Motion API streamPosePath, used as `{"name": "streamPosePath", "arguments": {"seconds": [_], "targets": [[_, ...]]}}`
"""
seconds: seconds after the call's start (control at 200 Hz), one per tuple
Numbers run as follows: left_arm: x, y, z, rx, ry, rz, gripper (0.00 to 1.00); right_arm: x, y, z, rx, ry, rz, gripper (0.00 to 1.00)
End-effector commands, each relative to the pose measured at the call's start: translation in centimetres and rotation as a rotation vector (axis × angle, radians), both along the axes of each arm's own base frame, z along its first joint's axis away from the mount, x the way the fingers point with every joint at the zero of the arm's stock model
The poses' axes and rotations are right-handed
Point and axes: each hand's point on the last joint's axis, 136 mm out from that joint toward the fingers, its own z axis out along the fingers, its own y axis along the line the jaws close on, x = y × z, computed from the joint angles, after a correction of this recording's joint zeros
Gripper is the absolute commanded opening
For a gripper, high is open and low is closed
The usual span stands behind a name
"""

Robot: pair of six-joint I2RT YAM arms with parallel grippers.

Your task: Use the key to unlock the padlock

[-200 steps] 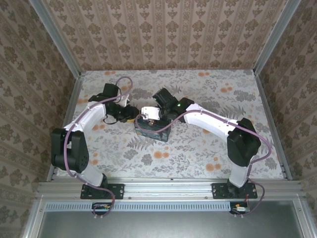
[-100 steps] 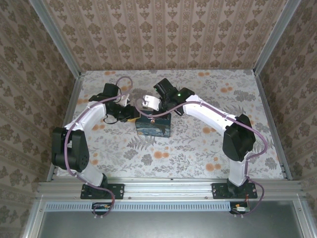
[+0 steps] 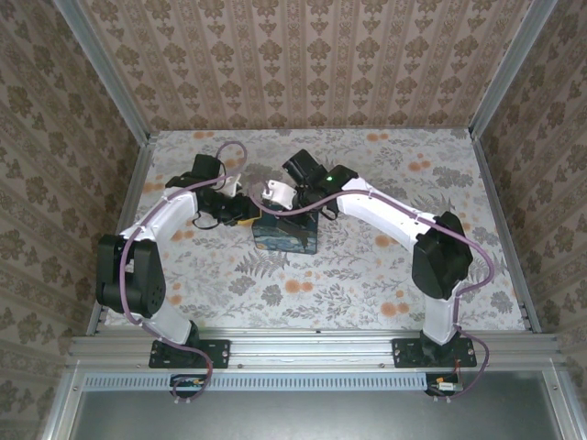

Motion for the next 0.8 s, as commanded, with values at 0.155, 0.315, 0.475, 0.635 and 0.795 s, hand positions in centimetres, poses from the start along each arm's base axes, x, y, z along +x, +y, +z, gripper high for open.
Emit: {"name": "streamPosePath", "arguments": {"seconds": [0.155, 0.315, 0.475, 0.635, 0.795], "targets": [[-0.3, 0.4, -0.9, 0.035, 0.04, -0.013, 0.35, 0.3, -2.7, 1.3, -0.039, -0.262, 0.217, 0.62], [0.1, 0.3, -0.7, 0.034, 0.03, -0.018, 0.35, 0.5, -2.9, 1.3, -0.021, -0.247, 0.279, 0.6], [0.1, -0.3, -0.5, -0.001, 0.041, -0.039, 0.35, 0.9, -2.2, 0.9, -0.017, -0.264, 0.328, 0.59], [0.6, -0.3, -0.7, -0.006, 0.044, -0.04, 0.35, 0.8, -2.2, 0.1, -0.049, -0.234, 0.374, 0.59], [1.0, -0.4, -0.8, -0.012, 0.045, -0.041, 0.35, 0.7, -2.7, -0.8, -0.083, -0.201, 0.391, 0.59]]}}
